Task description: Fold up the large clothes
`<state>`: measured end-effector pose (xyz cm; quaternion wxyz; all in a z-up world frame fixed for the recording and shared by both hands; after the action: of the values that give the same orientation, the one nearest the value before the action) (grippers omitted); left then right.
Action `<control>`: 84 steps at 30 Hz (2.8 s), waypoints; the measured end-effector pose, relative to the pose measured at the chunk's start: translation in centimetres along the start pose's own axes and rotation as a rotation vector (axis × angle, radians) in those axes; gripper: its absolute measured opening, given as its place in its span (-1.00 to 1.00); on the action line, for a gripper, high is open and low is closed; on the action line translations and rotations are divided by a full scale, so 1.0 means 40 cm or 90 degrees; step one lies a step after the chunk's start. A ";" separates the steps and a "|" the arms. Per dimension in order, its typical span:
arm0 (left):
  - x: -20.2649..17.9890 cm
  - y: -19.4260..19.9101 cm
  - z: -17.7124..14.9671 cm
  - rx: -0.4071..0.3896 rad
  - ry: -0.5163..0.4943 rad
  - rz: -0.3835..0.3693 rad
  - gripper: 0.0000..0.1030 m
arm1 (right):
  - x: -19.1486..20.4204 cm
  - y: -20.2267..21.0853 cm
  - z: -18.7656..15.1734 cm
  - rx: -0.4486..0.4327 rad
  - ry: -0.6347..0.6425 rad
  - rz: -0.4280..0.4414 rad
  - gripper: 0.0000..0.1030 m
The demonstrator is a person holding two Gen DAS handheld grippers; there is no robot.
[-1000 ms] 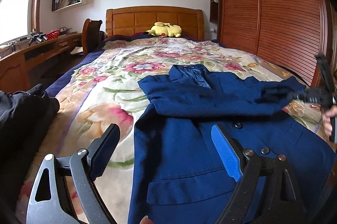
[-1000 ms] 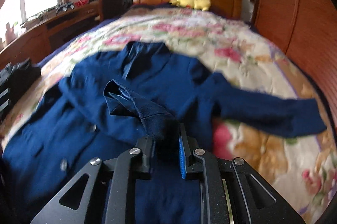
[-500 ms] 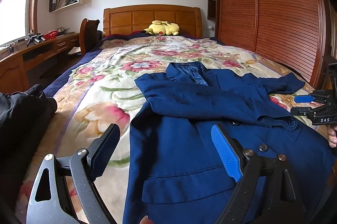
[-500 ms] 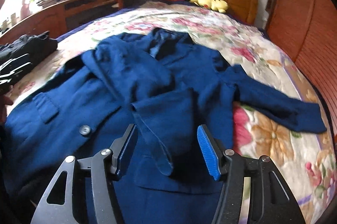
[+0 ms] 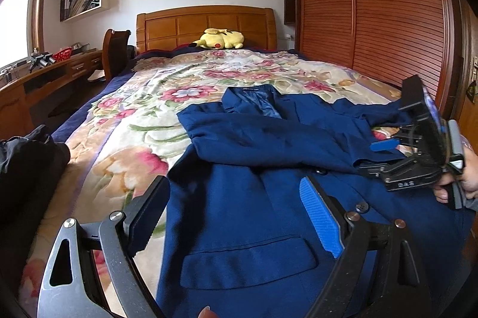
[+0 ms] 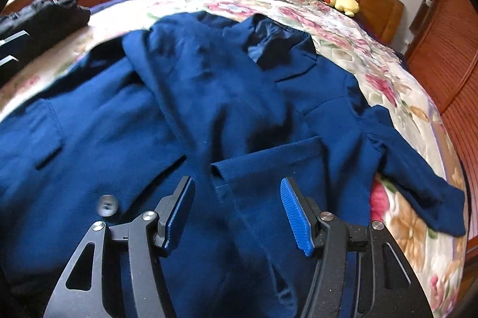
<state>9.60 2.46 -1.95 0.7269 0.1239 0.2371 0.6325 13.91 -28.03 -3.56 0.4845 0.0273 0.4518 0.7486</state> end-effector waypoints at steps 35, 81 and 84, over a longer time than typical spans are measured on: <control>-0.144 -0.030 -0.001 0.004 -0.026 -0.054 0.73 | -0.219 0.201 -0.201 -0.060 -0.241 -0.139 0.18; -0.264 -0.172 -0.027 0.053 -0.053 -0.064 0.73 | -0.925 -0.063 -0.560 0.104 -0.583 -0.265 0.38; -0.265 -0.174 -0.029 0.055 -0.054 -0.063 0.73 | -0.933 -0.079 -0.551 0.109 -0.568 -0.274 0.38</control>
<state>14.07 -9.23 -4.28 0.7609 0.1699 0.2389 0.5789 25.31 -69.96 -4.01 0.7697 0.2905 0.2558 0.5077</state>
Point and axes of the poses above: each gripper's, at about its wrist camera, not at the fingertips, and y roughly against the way its jaws point, x to its left, z to its top, the point moved 4 cm from there along -y, roughly the way its jaws point, and after that the axes turned 12 degrees about y, right-handed, at the moved point
